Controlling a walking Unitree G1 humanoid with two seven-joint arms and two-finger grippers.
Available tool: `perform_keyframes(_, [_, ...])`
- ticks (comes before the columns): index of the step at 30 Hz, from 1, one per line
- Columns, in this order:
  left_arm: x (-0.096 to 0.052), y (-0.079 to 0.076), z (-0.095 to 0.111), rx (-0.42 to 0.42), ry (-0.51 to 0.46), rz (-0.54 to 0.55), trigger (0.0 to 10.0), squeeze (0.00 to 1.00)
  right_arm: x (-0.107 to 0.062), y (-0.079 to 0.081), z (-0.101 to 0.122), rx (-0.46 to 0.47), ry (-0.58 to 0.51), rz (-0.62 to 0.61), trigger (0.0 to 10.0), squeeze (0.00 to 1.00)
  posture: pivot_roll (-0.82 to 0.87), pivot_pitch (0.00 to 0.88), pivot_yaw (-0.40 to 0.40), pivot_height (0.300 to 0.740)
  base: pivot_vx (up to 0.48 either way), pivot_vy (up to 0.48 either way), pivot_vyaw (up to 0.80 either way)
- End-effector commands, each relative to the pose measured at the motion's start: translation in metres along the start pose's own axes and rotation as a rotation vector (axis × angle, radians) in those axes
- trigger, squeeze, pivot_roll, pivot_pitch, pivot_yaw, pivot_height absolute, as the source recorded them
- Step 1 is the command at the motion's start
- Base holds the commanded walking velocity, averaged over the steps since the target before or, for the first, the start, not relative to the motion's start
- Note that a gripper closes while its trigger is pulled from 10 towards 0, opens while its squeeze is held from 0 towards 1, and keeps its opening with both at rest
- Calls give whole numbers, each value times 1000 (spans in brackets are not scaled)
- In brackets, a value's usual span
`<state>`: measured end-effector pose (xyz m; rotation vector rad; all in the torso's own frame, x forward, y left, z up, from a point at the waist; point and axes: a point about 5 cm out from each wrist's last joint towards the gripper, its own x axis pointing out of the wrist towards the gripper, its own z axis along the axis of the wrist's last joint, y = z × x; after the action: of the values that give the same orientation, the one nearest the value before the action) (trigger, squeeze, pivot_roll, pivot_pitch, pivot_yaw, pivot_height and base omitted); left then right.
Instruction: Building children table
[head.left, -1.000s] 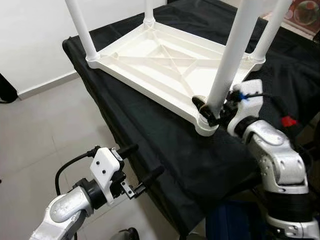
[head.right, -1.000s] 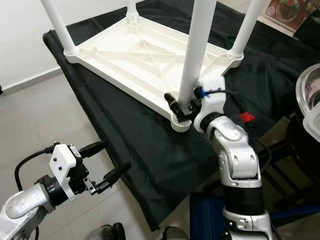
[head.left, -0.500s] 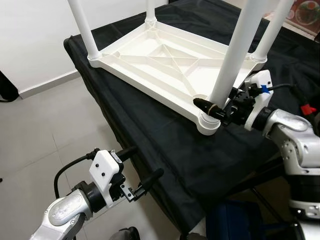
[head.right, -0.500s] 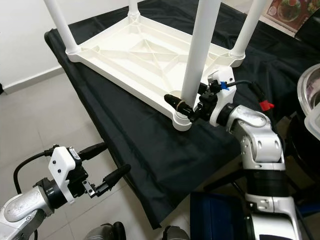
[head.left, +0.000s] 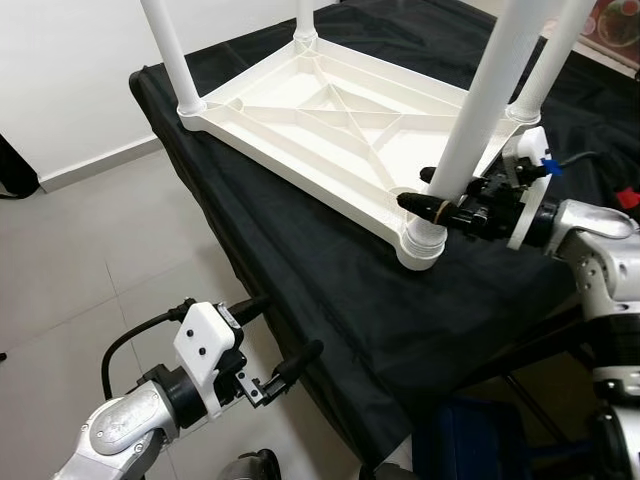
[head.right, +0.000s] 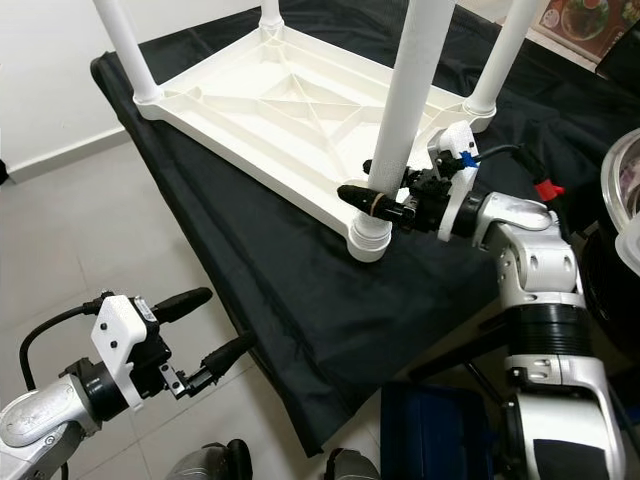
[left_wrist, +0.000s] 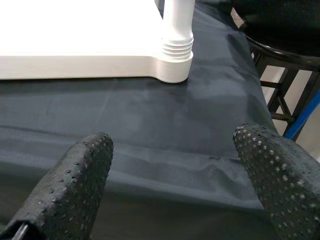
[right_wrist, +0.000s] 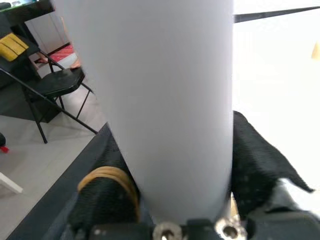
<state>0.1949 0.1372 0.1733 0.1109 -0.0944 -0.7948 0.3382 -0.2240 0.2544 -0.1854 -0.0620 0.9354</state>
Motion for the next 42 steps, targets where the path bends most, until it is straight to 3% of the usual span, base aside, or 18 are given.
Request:
perform_keyframes(1, [-2, -2, -2, -13, 18, -7, 10000, 0, 0, 2, -4, 13, -1, 20, 0, 0, 29, 241, -15, 740, 0, 0, 0])
perform_keyframes(6, [-1, -2, -2, -14, 15, -8, 10000, 0, 0, 6, -14, 0, 13, -69, 0, 0, 24, 240, -18, 740, 0, 0, 0])
perform_keyframes(9, [-1, -2, -2, -16, 13, -6, 10000, 0, 14, 20, -25, -29, 90, -350, 0, 0, 16, 240, -23, 740, 0, 0, 0])
perform_keyframes(10, [-1, -2, -2, -16, 13, -6, 10000, 0, 14, 20, -25, -29, 90, -350, 0, 0, 16, 240, -23, 740, 0, 0, 0])
perform_keyframes(11, [0, -2, -3, -16, 13, -6, 10000, 0, 16, 26, -25, 6, 79, -588, 0, 0, 10, 240, -23, 740, 0, 0, 0])
perform_keyframes(13, [0, -2, -3, -16, 13, -6, 10000, 0, 15, 27, -25, 21, 74, -636, 0, 0, 10, 240, -23, 740, 0, 0, 0])
perform_keyframes(14, [0, -2, -3, -17, 14, -7, 10000, 0, 12, 35, -32, 48, 99, -753, 0, 0, 8, 240, -22, 740, 0, 0, 0])
perform_keyframes(16, [1, -3, -3, -23, 10, -8, 10000, 0, 11, 54, -44, 77, 143, -872, 0, 0, 9, 240, -23, 740, 0, 0, 0])
perform_keyframes(20, [2, -3, -3, -24, 8, -12, 10000, 0, 21, 71, -54, 130, 162, -864, 0, 0, 9, 238, -20, 740, 0, 0, 0])
perform_keyframes(24, [1, -2, -3, -24, 9, -9, 10000, 0, 25, 73, -51, 134, 150, -847, 0, 0, 8, 236, -24, 740, 0, 0, 0])
perform_keyframes(25, [1, -2, -4, -22, 11, -9, 10000, 0, 27, 75, -48, 117, 163, -818, 10000, 0, 4, 232, -26, 740, 0, 0, 0])
perform_keyframes(28, [2, -2, -4, -21, 11, -9, 10000, 0, 30, 76, -41, 96, 158, -762, 10000, 0, 0, 228, -27, 740, 0, 0, 0])
perform_keyframes(29, [3, -3, -4, -21, 9, -11, 10000, 0, 31, 75, -35, 109, 115, -716, 10000, 1000, -1, 225, -28, 740, 0, 0, 0])
perform_keyframes(31, [3, -3, -4, -21, 9, -11, 10000, 0, 31, 75, -35, 109, 115, -716, 10000, 1000, -1, 225, -28, 740, 0, 0, 0])
perform_keyframes(32, [5, -3, -4, -22, 4, -15, 10000, 0, 31, 69, -25, 116, 51, -643, 10000, 1000, -3, 226, -26, 740, 0, 0, 0])
perform_keyframes(35, [5, -4, -5, -24, 4, -17, 10000, 0, 26, 58, -15, 107, 7, -566, 10000, 1000, -2, 226, -26, 740, 0, 0, 0])
perform_keyframes(42, [3, -5, -5, -26, 8, -17, 10000, 0, 13, 35, -1, 58, -19, -411, 10000, 1000, -1, 234, -29, 740, 0, 0, 0])
